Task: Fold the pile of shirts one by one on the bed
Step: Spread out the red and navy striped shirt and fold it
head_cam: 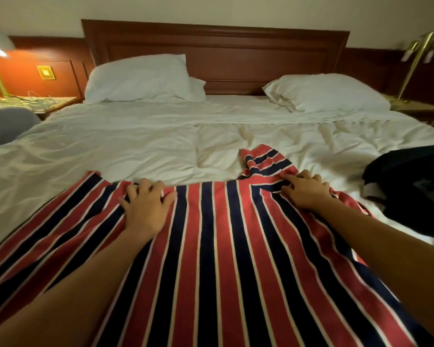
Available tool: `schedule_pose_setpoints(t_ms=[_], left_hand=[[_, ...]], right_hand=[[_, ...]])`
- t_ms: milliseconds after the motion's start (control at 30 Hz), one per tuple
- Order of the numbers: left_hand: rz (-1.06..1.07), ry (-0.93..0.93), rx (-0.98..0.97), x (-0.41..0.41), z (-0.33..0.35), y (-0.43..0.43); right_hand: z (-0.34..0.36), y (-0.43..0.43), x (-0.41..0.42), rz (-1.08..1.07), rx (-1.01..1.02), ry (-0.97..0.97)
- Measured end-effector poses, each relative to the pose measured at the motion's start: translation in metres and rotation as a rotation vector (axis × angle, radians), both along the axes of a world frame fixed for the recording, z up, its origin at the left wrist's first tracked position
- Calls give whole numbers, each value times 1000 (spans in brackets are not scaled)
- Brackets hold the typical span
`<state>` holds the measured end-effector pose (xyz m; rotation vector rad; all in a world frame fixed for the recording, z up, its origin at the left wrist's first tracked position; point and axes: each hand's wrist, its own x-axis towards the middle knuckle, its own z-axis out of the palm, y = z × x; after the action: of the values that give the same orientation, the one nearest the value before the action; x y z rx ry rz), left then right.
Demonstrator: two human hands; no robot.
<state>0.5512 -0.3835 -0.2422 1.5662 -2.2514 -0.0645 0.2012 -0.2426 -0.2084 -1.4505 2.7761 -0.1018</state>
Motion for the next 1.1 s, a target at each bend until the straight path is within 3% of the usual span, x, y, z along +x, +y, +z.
schedule_pose_setpoints(t_ms=[133,267,300,400,467,567,667,800,900,1033,1100], left_hand=[[29,34,-152,13,8,-16],[-70,133,55,31,12,-24],[-89,135,62,39,12,-29],[-81,39,4,73,23,-53],[29,-83,83,97,31,-67],[242,-147,220,123,35,-72],[249,-55,121,133,33,-72],[148,201,4,140,35,-80],[125,259,-109,146,38,-86],[267,297,-151,163,40,-90],[345,322,-24,175,38,-89]], right_hand=[[-11,-4,-1,-60,87,7],[-9,-8,12,-145,-18,-20],[-8,-12,21,-85,-133,6],[3,-34,58,372,-377,71],[17,-56,75,489,-308,64],[35,-85,82,420,-40,114],[43,-98,82,428,152,120],[57,-103,82,428,226,220],[59,-112,79,396,24,313],[50,-124,91,280,-436,-8],[38,-124,98,321,-305,-106]])
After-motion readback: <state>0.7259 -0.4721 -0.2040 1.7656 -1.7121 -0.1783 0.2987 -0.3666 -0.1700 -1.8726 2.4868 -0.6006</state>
